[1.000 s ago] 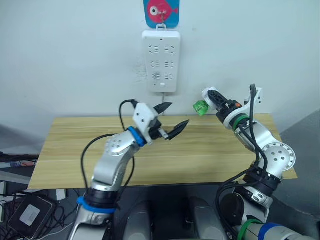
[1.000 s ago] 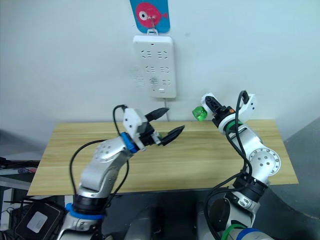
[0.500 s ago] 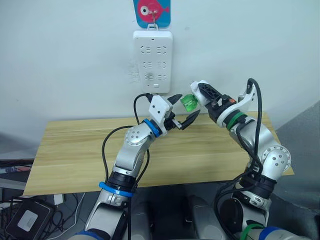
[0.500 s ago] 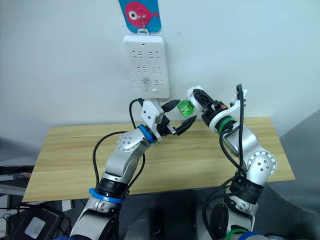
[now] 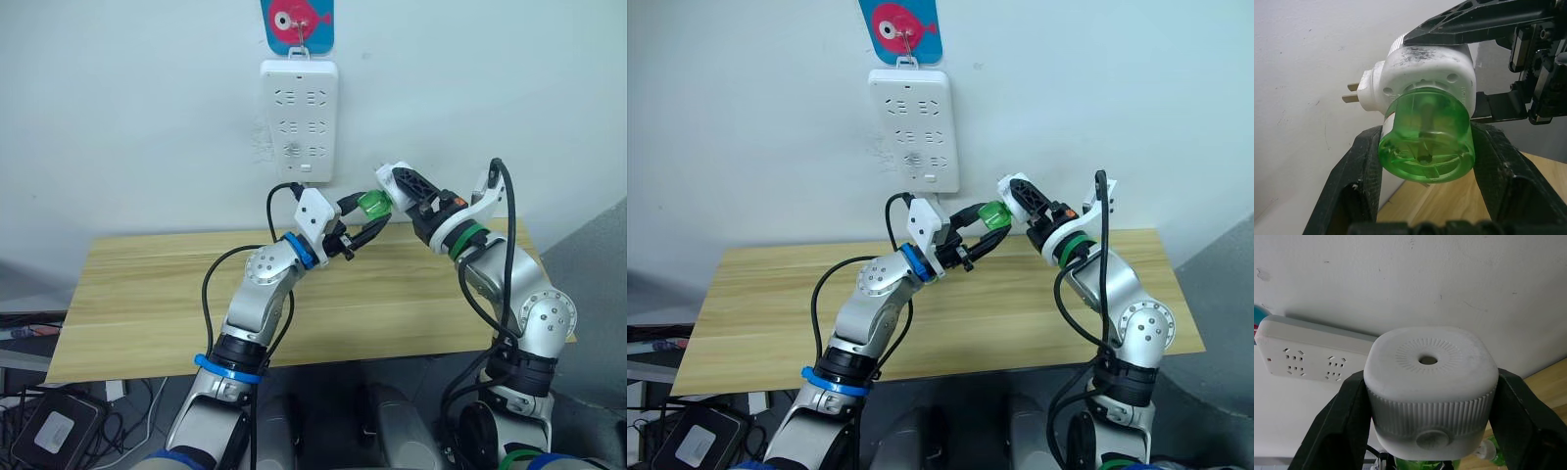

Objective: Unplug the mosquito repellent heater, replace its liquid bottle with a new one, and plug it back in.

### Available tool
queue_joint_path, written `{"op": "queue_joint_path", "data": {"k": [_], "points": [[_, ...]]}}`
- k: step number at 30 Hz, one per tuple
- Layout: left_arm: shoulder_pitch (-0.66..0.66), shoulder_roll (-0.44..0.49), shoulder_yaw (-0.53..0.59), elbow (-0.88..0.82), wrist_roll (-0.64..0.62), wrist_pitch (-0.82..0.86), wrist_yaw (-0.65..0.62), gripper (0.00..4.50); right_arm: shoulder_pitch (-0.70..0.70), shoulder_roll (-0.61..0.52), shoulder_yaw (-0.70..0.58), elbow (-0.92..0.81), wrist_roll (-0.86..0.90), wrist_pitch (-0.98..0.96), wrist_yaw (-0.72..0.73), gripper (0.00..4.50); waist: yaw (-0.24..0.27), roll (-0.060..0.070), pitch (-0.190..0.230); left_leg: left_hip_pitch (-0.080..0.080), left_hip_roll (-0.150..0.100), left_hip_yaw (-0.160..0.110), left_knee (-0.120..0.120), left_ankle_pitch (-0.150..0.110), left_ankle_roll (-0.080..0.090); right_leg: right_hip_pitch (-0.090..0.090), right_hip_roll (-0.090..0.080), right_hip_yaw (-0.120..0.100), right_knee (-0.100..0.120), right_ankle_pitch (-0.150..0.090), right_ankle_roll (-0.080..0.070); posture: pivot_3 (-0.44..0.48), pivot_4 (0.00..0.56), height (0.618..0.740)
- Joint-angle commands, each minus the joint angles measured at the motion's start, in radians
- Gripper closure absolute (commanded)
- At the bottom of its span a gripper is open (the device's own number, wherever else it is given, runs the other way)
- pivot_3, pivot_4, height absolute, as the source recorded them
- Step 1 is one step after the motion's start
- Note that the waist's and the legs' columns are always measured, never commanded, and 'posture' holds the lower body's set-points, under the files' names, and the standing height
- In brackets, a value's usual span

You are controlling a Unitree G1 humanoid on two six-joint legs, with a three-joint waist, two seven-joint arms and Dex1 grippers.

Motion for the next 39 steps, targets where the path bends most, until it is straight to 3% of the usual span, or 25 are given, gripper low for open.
{"op": "queue_joint_path", "data": {"k": [1, 2, 6, 7, 13, 17, 26, 39], "points": [[0.003, 0.001, 0.015, -0.053, -0.018, -0.003, 0.005, 2.15, 0.010, -0.029, 0.024, -0.035, 0.047, -0.029, 0.022, 1.58, 0.000, 0.000, 0.000, 0.000, 0.000, 0.000, 0.000, 0.000, 0.000, 0.000, 0.000, 0.000, 0.000, 0.000, 0.000, -0.189, 0.281, 0.740], [0.003, 0.003, 0.015, -0.056, -0.018, -0.002, 0.004, 2.15, 0.012, -0.038, 0.031, -0.034, 0.050, -0.034, 0.024, 1.58, 0.000, 0.000, 0.000, 0.000, 0.000, 0.000, 0.000, 0.000, 0.000, 0.000, 0.000, 0.000, 0.000, 0.000, 0.000, -0.189, 0.281, 0.740], [-0.012, 0.058, -0.002, -0.051, -0.010, -0.026, -0.077, 2.15, 0.026, -0.131, 0.066, 0.016, 0.132, 0.032, 0.085, 0.23, 0.000, 0.000, 0.000, 0.000, 0.000, 0.000, 0.000, 0.000, 0.000, 0.000, 0.000, 0.000, 0.000, 0.000, 0.000, -0.187, 0.275, 0.740], [-0.015, 0.071, -0.004, -0.046, -0.012, -0.032, -0.097, 2.15, 0.026, -0.156, 0.071, 0.033, 0.159, 0.045, 0.102, 0.11, 0.000, 0.000, 0.000, 0.000, 0.000, 0.000, 0.000, 0.000, 0.000, 0.000, 0.000, 0.000, 0.000, 0.000, 0.000, -0.187, 0.275, 0.740], [-0.049, 0.170, -0.021, 0.031, -0.005, -0.128, -0.279, 2.15, -0.036, -0.445, 0.139, 0.270, 0.310, 0.311, 0.332, 0.11, 0.000, 0.000, 0.000, 0.000, 0.000, 0.001, 0.001, 0.000, 0.000, 0.000, 0.000, 0.000, 0.000, 0.000, 0.000, -0.182, 0.266, 0.740], [-0.068, 0.206, -0.041, 0.064, -0.004, -0.201, -0.380, 2.15, -0.103, -0.565, 0.211, 0.441, 0.393, 0.465, 0.455, 0.11, 0.001, 0.000, 0.000, 0.000, 0.000, 0.000, 0.000, 0.000, 0.001, 0.000, 0.000, 0.000, -0.001, 0.000, 0.000, -0.174, 0.266, 0.740], [-0.059, 0.216, -0.066, 0.052, 0.012, -0.257, -0.440, 2.15, -0.237, -0.648, 0.278, 0.632, 0.390, 0.590, 0.603, 0.11, 0.003, -0.001, 0.001, -0.001, 0.000, 0.001, 0.000, -0.001, 0.002, 0.000, 0.000, -0.001, -0.003, 0.000, 0.001, -0.160, 0.272, 0.740], [-0.053, 0.216, -0.057, 0.068, 0.022, -0.271, -0.429, 2.15, -0.278, -0.714, 0.284, 0.676, 0.261, 0.668, 0.743, 0.11, 0.005, -0.001, 0.001, -0.002, 0.000, 0.001, 0.000, -0.001, 0.002, 0.000, 0.000, -0.001, -0.004, 0.000, 0.001, -0.167, 0.278, 0.740]]}}
